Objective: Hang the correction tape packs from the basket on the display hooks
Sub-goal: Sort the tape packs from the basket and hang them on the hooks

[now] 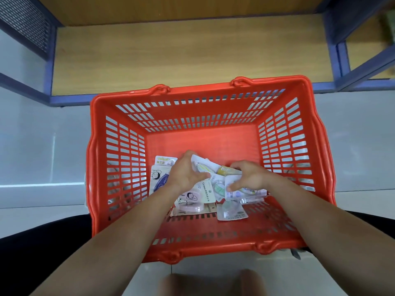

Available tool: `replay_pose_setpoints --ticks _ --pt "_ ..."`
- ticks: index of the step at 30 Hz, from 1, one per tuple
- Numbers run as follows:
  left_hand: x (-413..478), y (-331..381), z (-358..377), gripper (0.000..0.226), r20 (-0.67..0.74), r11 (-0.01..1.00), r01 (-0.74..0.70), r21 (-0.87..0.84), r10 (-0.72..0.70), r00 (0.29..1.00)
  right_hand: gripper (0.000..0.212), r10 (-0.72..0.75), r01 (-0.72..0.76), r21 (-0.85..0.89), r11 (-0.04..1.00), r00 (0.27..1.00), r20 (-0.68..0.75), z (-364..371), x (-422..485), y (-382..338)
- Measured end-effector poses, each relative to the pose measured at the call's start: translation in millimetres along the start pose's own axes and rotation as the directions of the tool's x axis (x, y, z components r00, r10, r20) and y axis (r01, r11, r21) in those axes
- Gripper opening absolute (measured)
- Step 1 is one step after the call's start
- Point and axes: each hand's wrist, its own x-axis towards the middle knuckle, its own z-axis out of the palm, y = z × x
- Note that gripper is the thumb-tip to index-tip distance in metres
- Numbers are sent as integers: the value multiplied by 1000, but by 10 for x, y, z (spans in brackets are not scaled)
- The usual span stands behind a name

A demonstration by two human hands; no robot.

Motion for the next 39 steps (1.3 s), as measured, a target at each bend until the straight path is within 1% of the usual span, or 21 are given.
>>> replay_pose_setpoints --ticks 2,4,5,7,10,12,14,17,18,20,22,24,25,29,31,34,35,37,39 --pt "5 5 -106 64 -51 993 29 -116 -35 998 34 -36 45 136 990 997 -68 -32 -17 -51" --pt "14 33 -248 61 -76 963 71 -259 -93 993 30 -54 100 277 956 985 -166 -76 -22 -121" --pt "25 27 -308 58 -101 949 75 -308 -111 989 30 -53 128 347 929 975 -218 -96 -9 -157" --pt "50 -4 -404 49 -168 935 65 -348 -131 977 27 -32 180 454 873 949 -314 -135 51 -212" --pt "68 -41 -489 35 -220 922 86 -378 -179 959 23 28 201 501 842 911 -411 -158 175 -229" --pt "78 -76 -507 22 -192 884 139 -446 -247 950 25 70 184 506 842 894 -442 -153 255 -196" --pt "100 -151 -482 20 -145 847 166 -506 -273 951 33 92 160 517 841 898 -429 -146 295 -148" --pt "133 -253 -425 27 -135 844 175 -507 -278 951 56 85 112 533 839 939 -332 -113 310 -44" --pt "130 -240 -421 29 -145 840 173 -515 -284 948 65 87 92 522 848 948 -308 -102 308 -2" --pt "146 -212 -410 44 -146 831 184 -524 -301 942 76 98 55 498 865 956 -276 -86 316 72" --pt "172 -177 -397 64 -146 820 179 -544 -303 942 75 103 44 487 872 957 -272 -86 335 114" --pt "208 -159 -378 90 -164 843 191 -503 -309 937 67 114 39 484 874 952 -283 -82 348 107" --pt "222 -138 -368 98 -180 862 192 -469 -305 935 63 123 37 487 873 948 -292 -73 358 100" --pt "327 -98 -330 107 -252 893 147 -426 -273 928 49 118 81 515 853 932 -342 -46 374 36" --pt "362 -88 -325 102 -272 897 145 -417 -276 922 45 99 122 528 840 923 -372 -51 381 7" --pt "367 -67 -334 77 -303 909 139 -392 -271 914 50 86 140 546 826 926 -368 -53 388 -27" --pt "363 -65 -337 72 -304 909 132 -395 -265 915 51 88 137 548 825 927 -364 -48 397 -33" --pt "372 -76 -353 72 -292 908 109 -404 -241 925 52 88 137 552 822 928 -361 -39 422 -53" --pt "377 -86 -377 77 -255 897 83 -434 -210 944 50 70 157 557 816 928 -365 -36 439 -88"
